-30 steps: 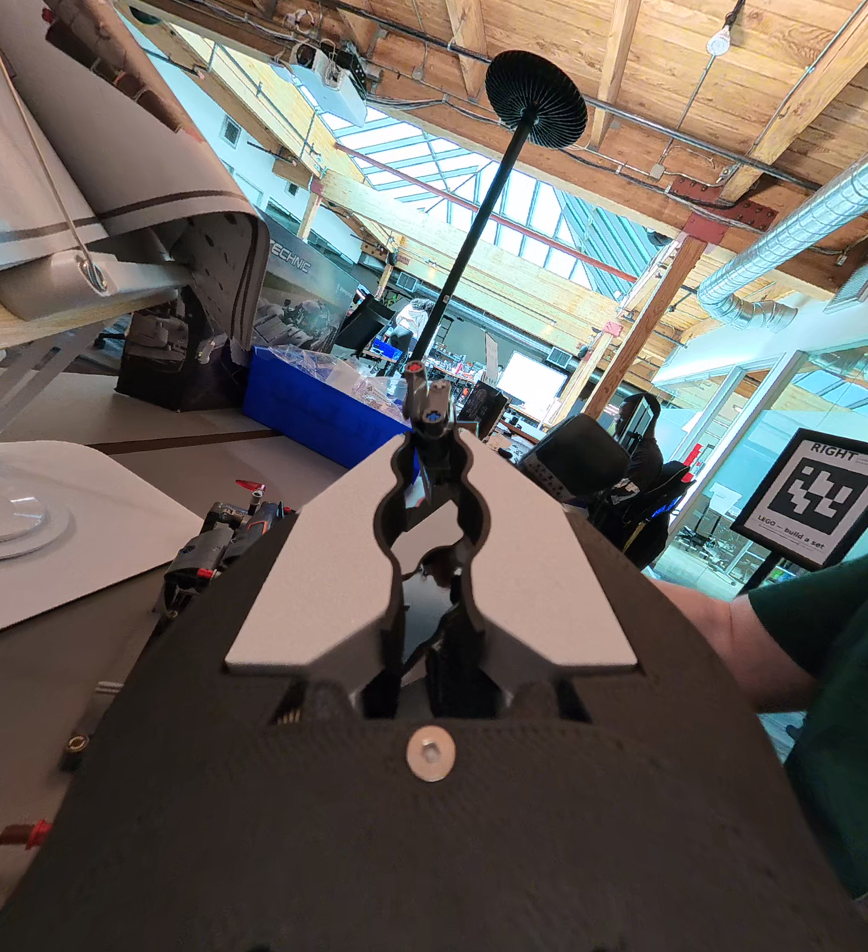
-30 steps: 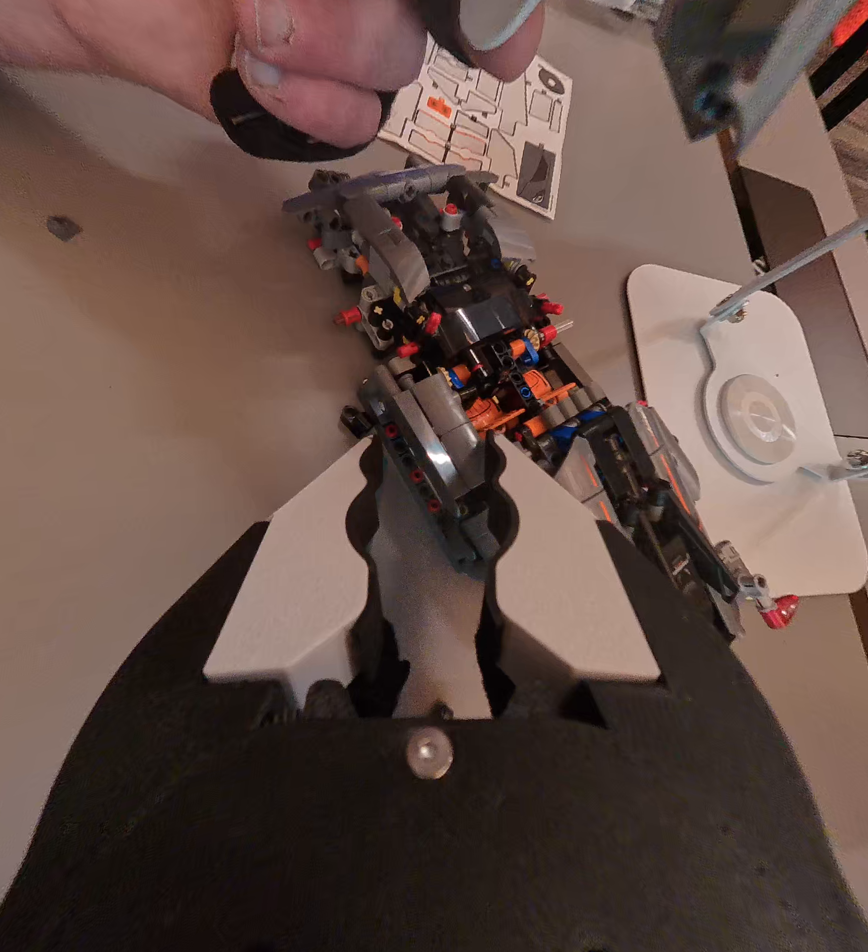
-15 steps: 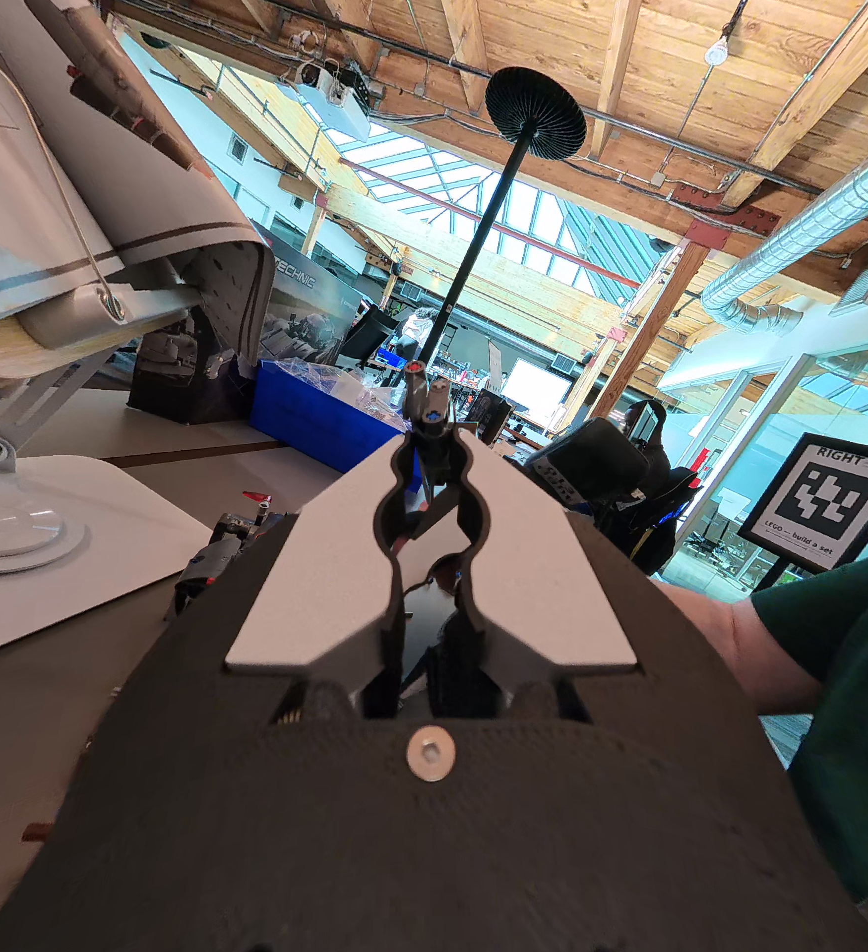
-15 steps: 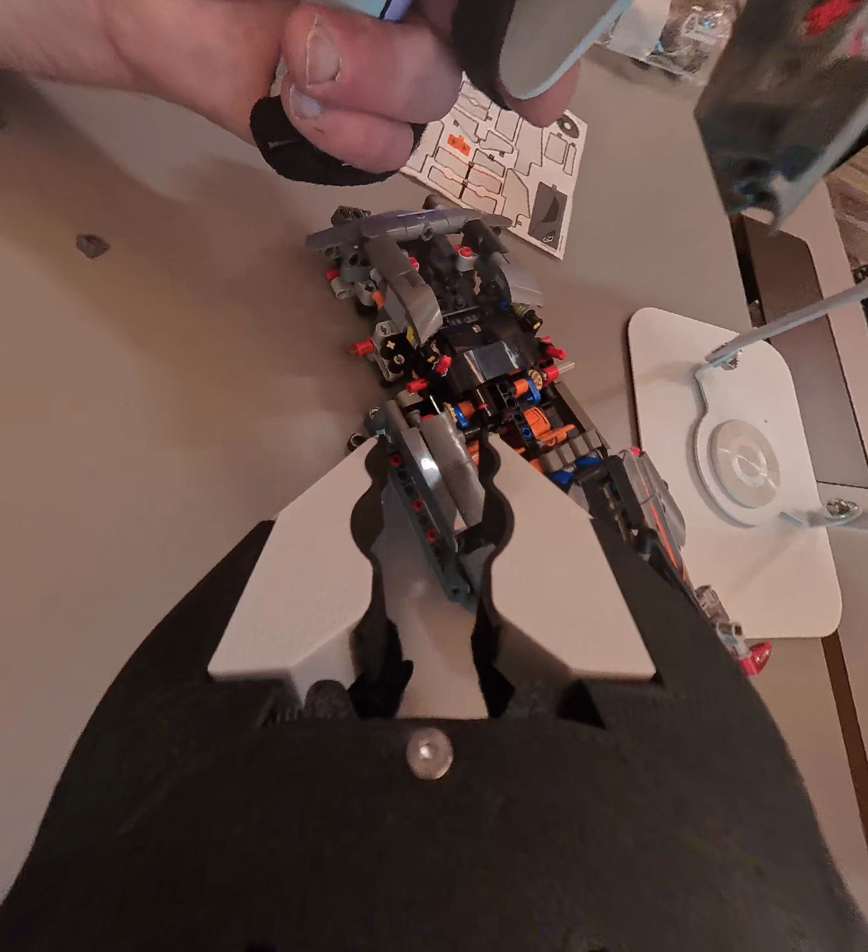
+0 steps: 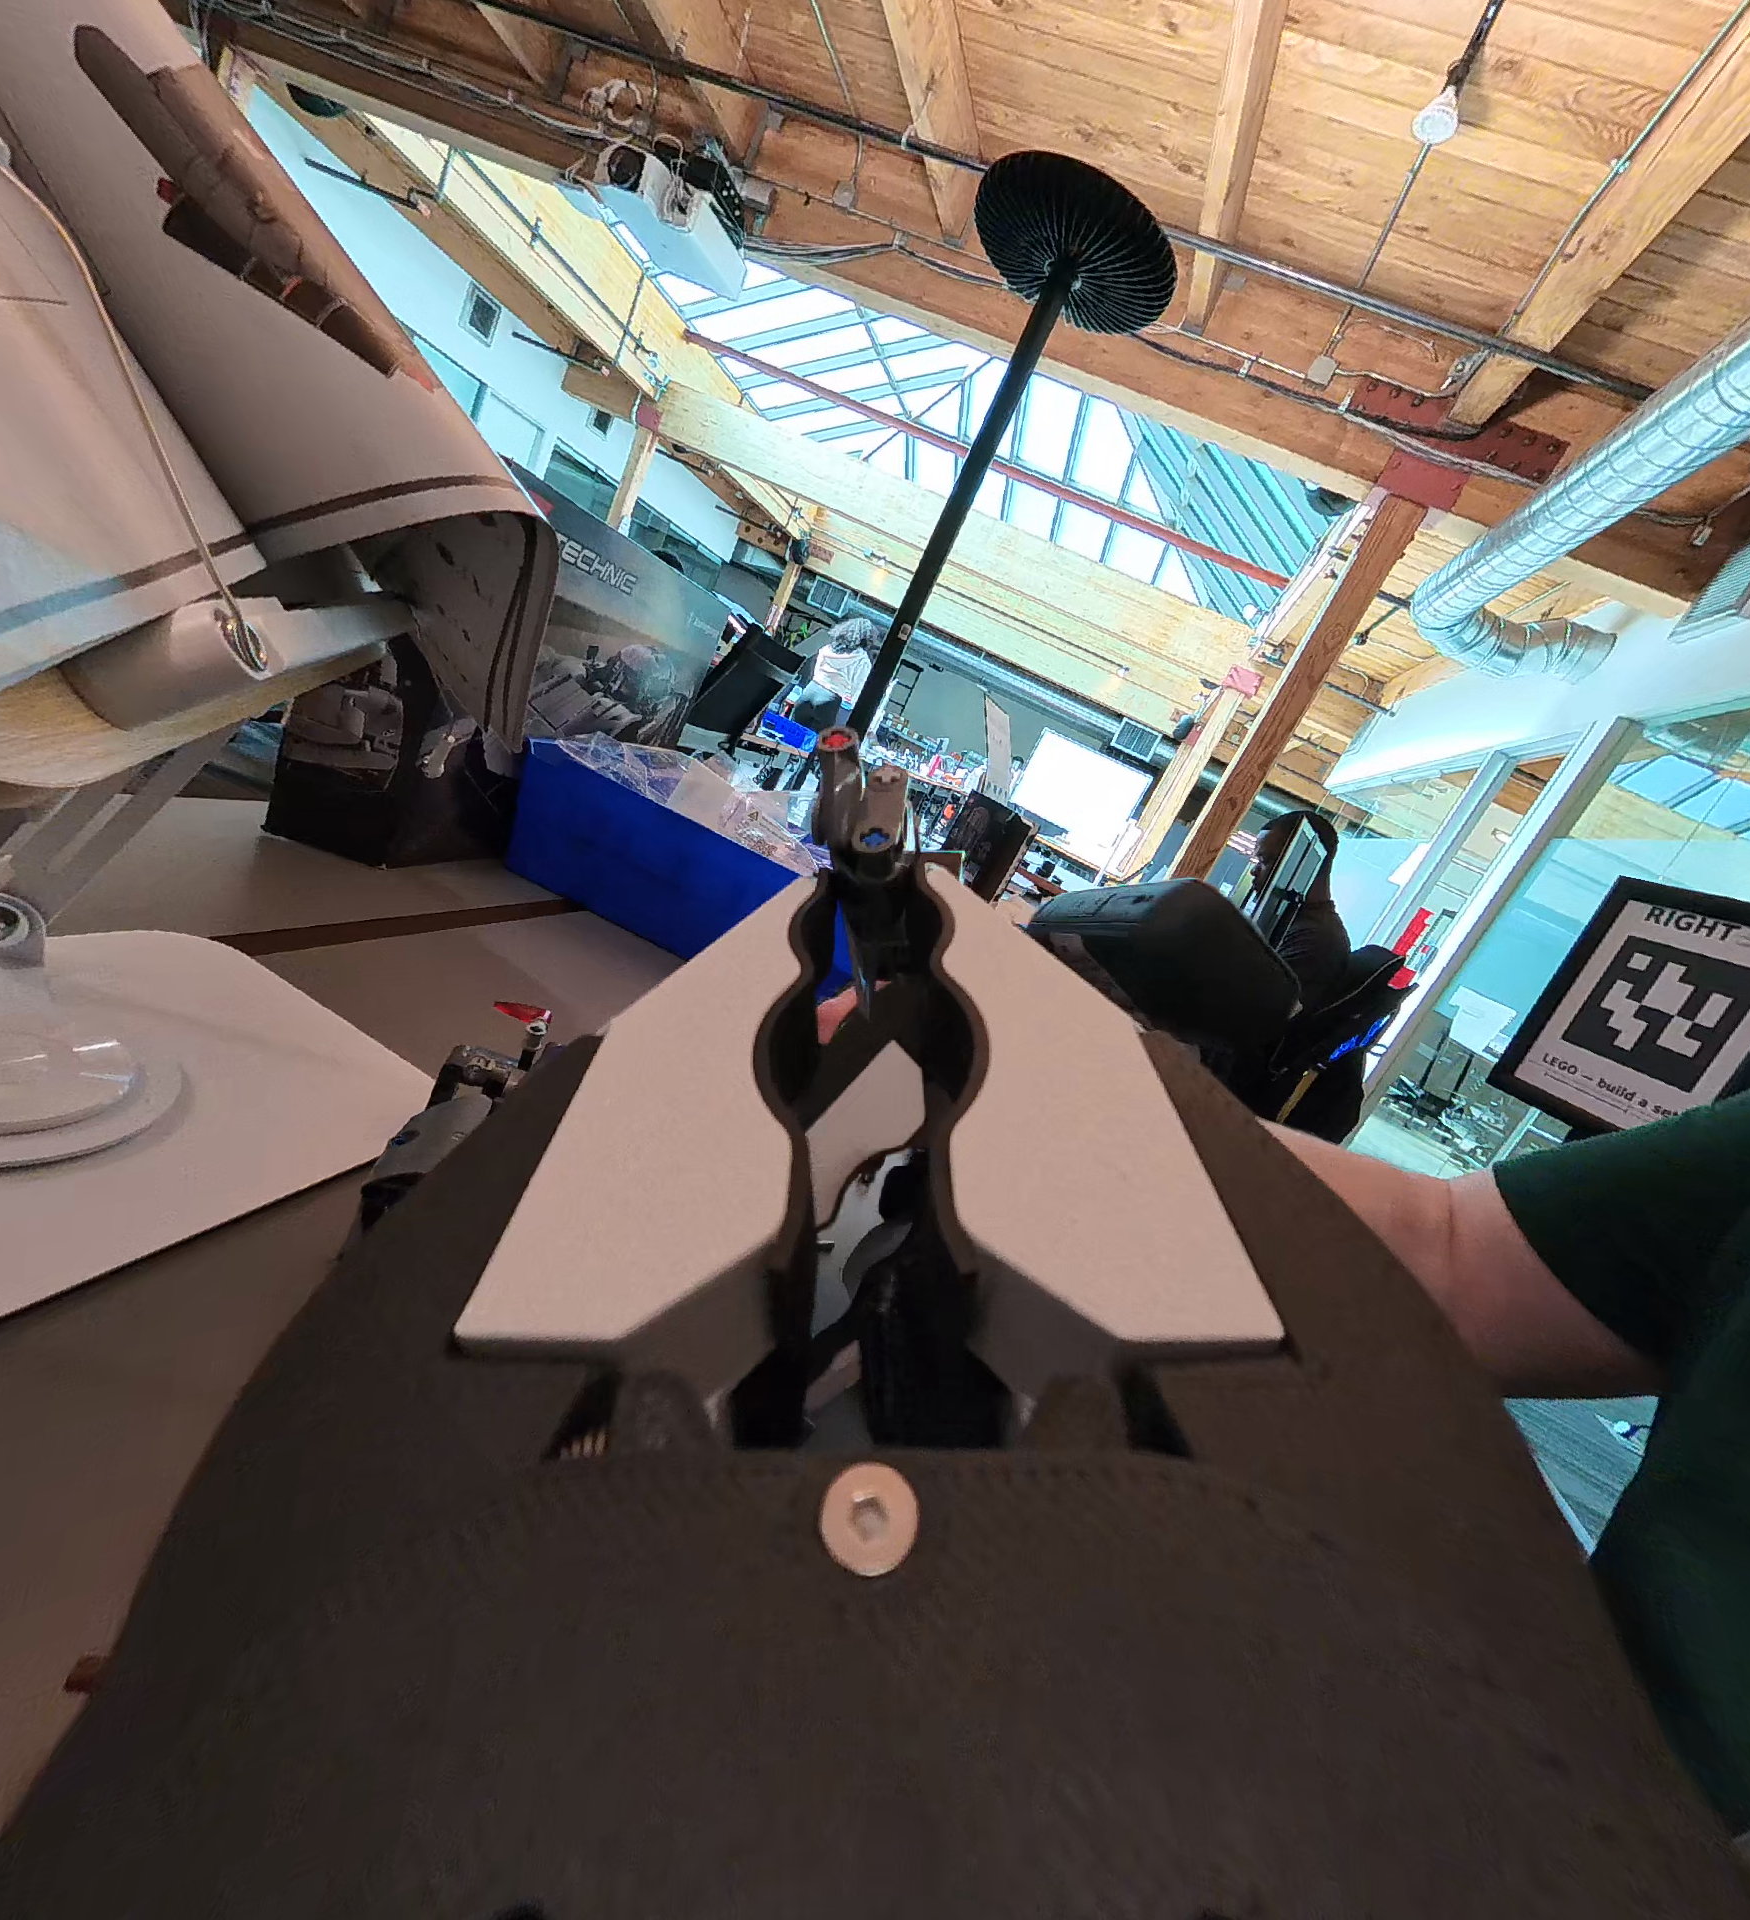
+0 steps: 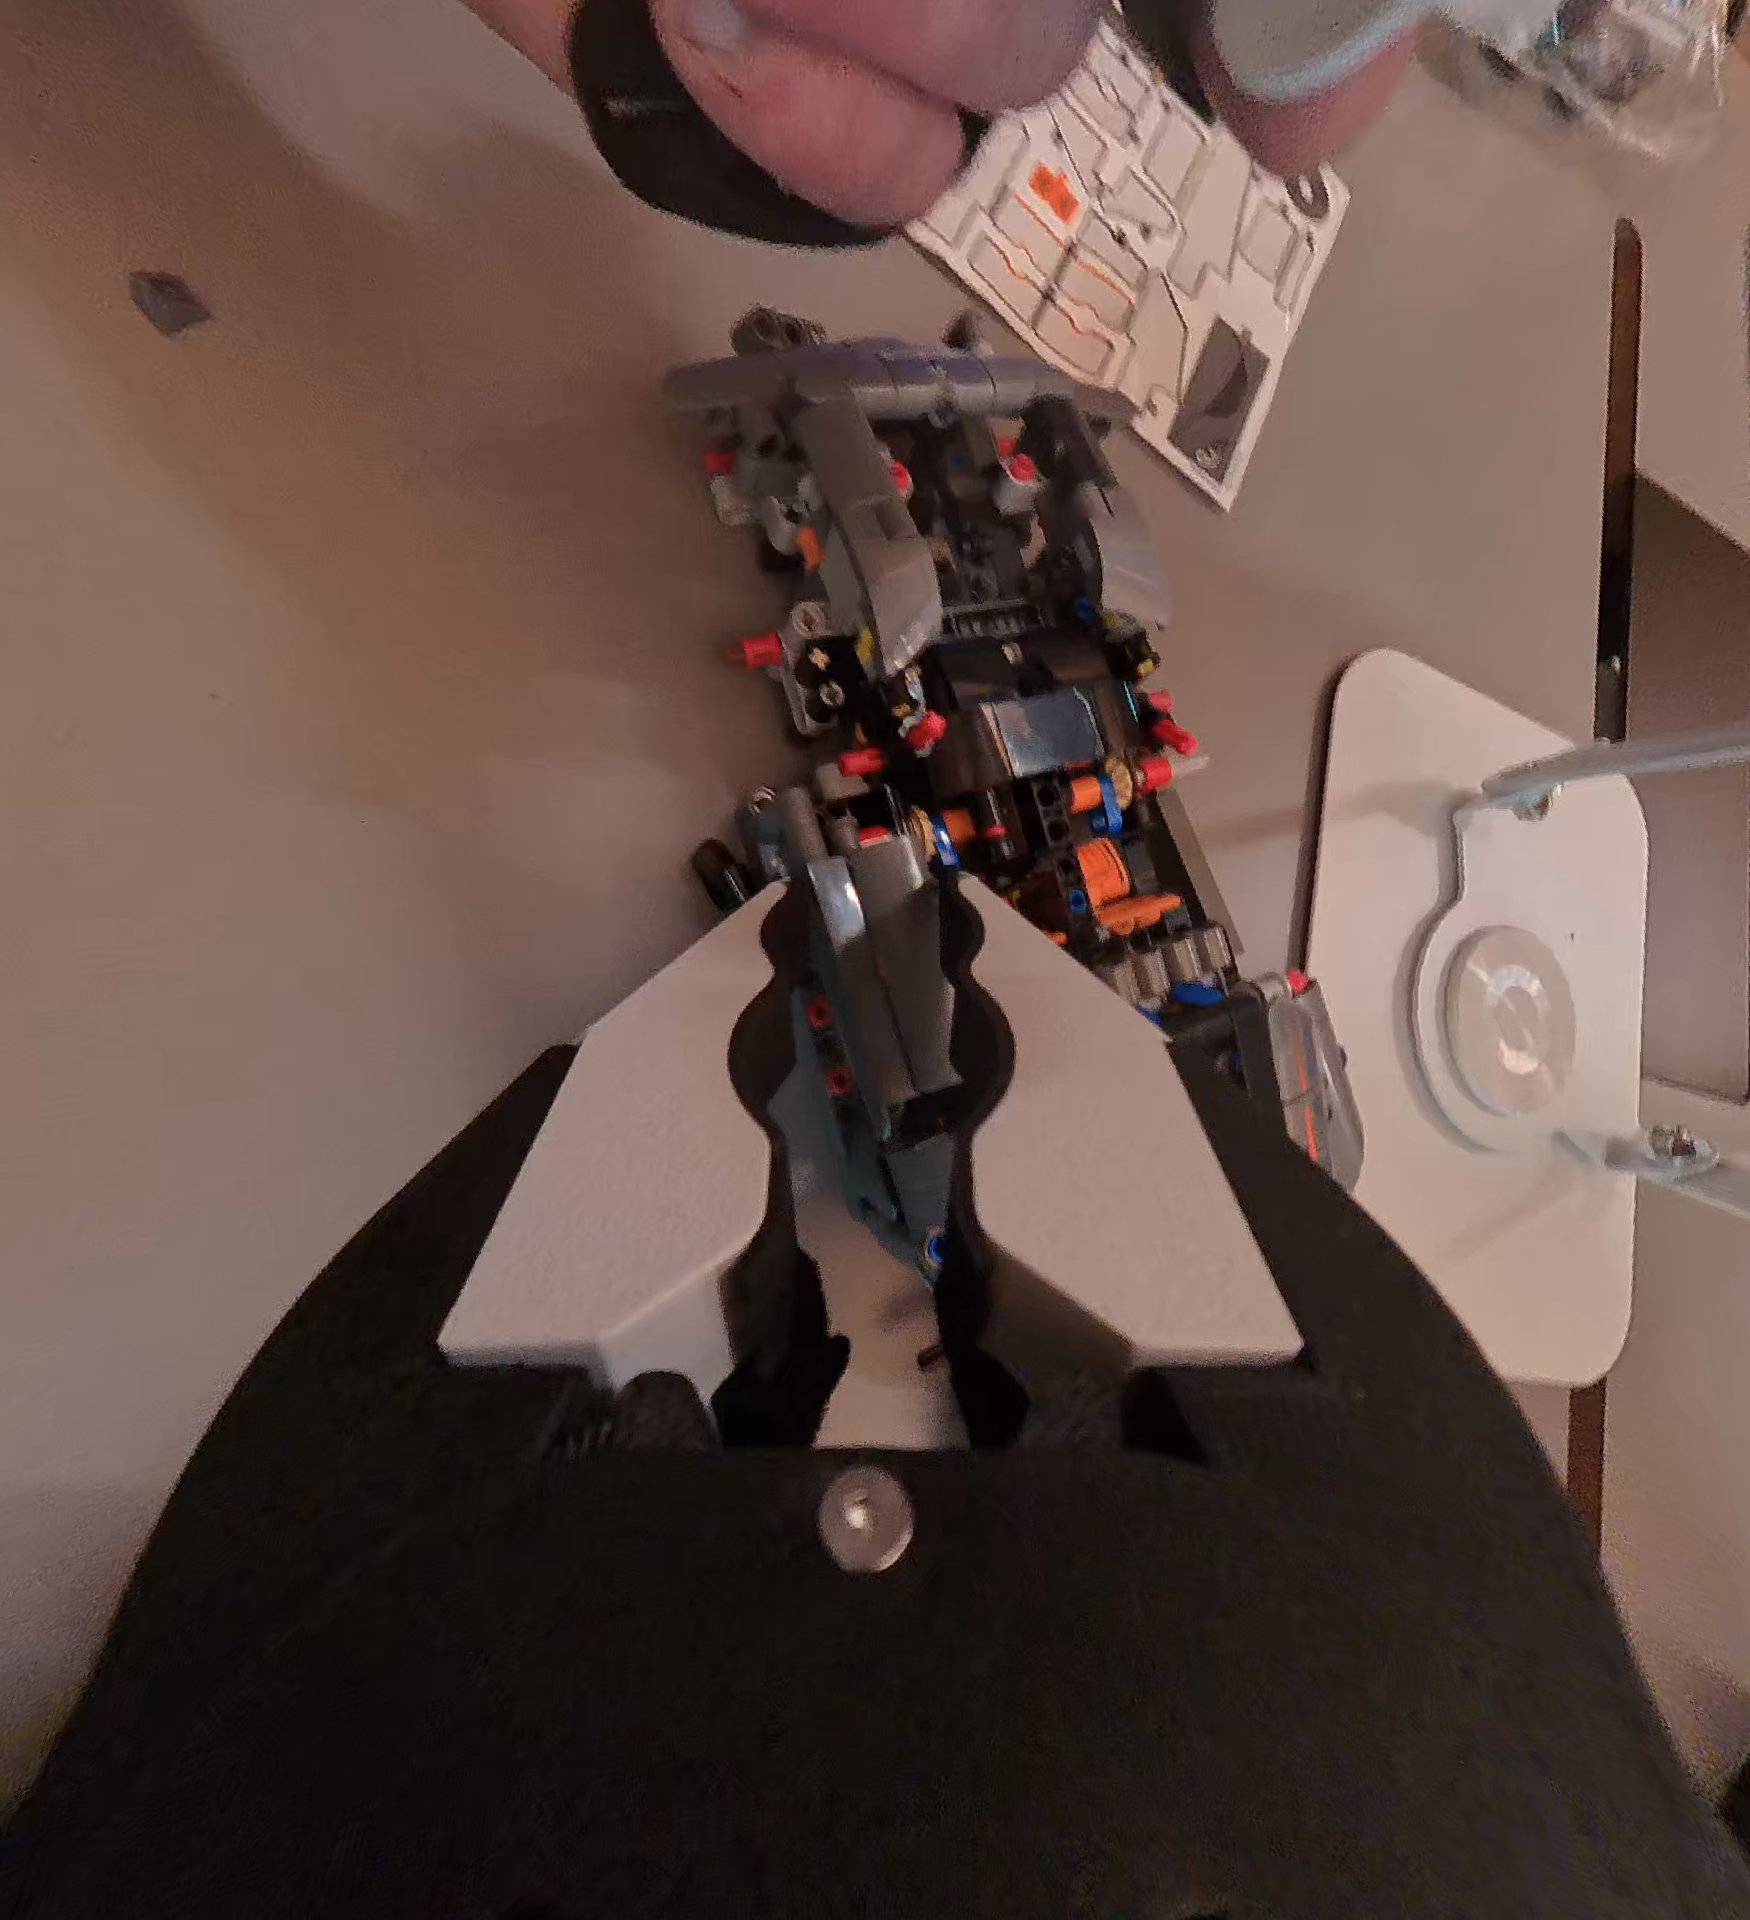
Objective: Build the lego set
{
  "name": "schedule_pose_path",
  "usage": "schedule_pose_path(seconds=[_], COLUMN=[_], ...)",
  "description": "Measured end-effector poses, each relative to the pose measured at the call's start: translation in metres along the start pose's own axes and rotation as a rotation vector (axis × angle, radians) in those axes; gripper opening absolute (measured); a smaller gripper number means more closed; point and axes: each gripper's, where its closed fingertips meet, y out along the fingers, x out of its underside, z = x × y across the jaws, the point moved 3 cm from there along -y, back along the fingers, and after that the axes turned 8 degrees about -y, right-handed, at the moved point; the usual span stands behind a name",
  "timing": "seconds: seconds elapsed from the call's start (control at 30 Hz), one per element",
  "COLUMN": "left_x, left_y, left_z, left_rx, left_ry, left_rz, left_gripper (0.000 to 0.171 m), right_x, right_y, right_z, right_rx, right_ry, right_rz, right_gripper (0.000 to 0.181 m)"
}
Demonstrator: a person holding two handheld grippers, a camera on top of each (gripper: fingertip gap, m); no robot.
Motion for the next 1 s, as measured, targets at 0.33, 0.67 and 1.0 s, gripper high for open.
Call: schedule_pose_path(seconds=[0.33,0.67,1.0], left_x=[0.001,0.001,0.001], left_y=[0.000,0.000,0.001], left_z=[-0.002,-0.003,-0.002], left_rx=[-0.004,-0.002,0.001], left_ry=[-0.002,-0.003,-0.001], left_rz=[-0.005,-0.008,-0.004], left_gripper=[0.011,0.011,0.011], right_x=[-0.001,0.000,-0.007], right_y=[0.010,0.010,-0.035], right_z=[0.000,-0.001,0.022], right_rx=[-0.085,-0.093,0.038], right_ry=[-0.075,-0.075,0.142], right_rz=[-0.037,-0.025,0.131], right_gripper=[0.024,0.023,0.027])
